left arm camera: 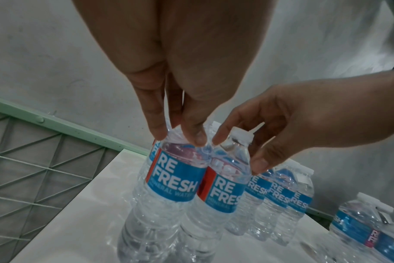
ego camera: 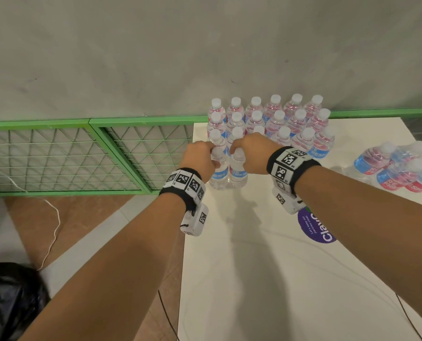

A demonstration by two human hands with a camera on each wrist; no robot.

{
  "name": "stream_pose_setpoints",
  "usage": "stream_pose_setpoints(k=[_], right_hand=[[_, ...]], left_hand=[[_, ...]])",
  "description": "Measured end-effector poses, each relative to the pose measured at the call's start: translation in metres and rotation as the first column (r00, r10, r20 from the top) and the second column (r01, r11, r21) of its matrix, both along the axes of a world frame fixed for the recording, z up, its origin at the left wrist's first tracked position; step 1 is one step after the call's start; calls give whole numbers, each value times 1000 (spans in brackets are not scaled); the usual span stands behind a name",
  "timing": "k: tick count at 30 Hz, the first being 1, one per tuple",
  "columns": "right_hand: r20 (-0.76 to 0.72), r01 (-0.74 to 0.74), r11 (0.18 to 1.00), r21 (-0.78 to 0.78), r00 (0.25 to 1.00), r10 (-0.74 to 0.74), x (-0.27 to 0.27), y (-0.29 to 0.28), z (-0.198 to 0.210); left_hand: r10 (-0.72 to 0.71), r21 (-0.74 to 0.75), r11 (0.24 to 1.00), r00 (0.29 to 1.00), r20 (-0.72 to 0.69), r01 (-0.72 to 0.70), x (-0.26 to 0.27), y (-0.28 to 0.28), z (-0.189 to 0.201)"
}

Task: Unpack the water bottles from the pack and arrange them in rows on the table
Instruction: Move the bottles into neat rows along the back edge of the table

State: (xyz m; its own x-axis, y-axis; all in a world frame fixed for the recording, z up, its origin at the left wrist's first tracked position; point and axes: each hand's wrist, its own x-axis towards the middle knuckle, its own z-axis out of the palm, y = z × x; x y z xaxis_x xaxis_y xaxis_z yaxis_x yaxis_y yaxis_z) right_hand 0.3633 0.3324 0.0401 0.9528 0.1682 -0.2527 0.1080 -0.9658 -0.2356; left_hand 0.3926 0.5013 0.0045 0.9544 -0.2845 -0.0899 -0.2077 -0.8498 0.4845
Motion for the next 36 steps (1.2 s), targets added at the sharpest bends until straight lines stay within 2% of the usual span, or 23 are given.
stream_pose_setpoints(k=[14, 18, 22, 25, 28, 31, 34, 36], right_hand=[[75, 100, 995, 14, 992, -101, 8, 2, -18], [74, 149, 983, 105, 985, -157, 3, -1, -22], [73, 214, 941, 260, 968, -241, -19, -16, -20], [88, 282, 874, 395, 936, -342, -51, -41, -16], [73, 330, 785, 525, 901, -427, -93, -80, -13], [97, 351, 749, 562, 871, -481, -143, -135, -7], [119, 407, 740, 535, 831, -544, -185, -202, -2], [168, 446, 748, 491, 795, -583, -205, -250, 2]], left_hand=[[-11, -4, 1000, 1000, 19, 11, 0, 3, -9], [20, -5, 1000, 1000, 11, -20, -3, 1, -10], [50, -100, 994, 999, -11, -51, -17, 2, -11], [102, -176, 981, 988, 112, -81, -41, 1, -8], [118, -271, 962, 947, 300, -34, -78, -17, -6], [24, -316, 945, 949, 314, 81, -120, -60, -12], [-166, -330, 918, 968, 189, 222, -158, -125, -19], [-294, -327, 894, 951, 92, 308, -177, -176, -22]])
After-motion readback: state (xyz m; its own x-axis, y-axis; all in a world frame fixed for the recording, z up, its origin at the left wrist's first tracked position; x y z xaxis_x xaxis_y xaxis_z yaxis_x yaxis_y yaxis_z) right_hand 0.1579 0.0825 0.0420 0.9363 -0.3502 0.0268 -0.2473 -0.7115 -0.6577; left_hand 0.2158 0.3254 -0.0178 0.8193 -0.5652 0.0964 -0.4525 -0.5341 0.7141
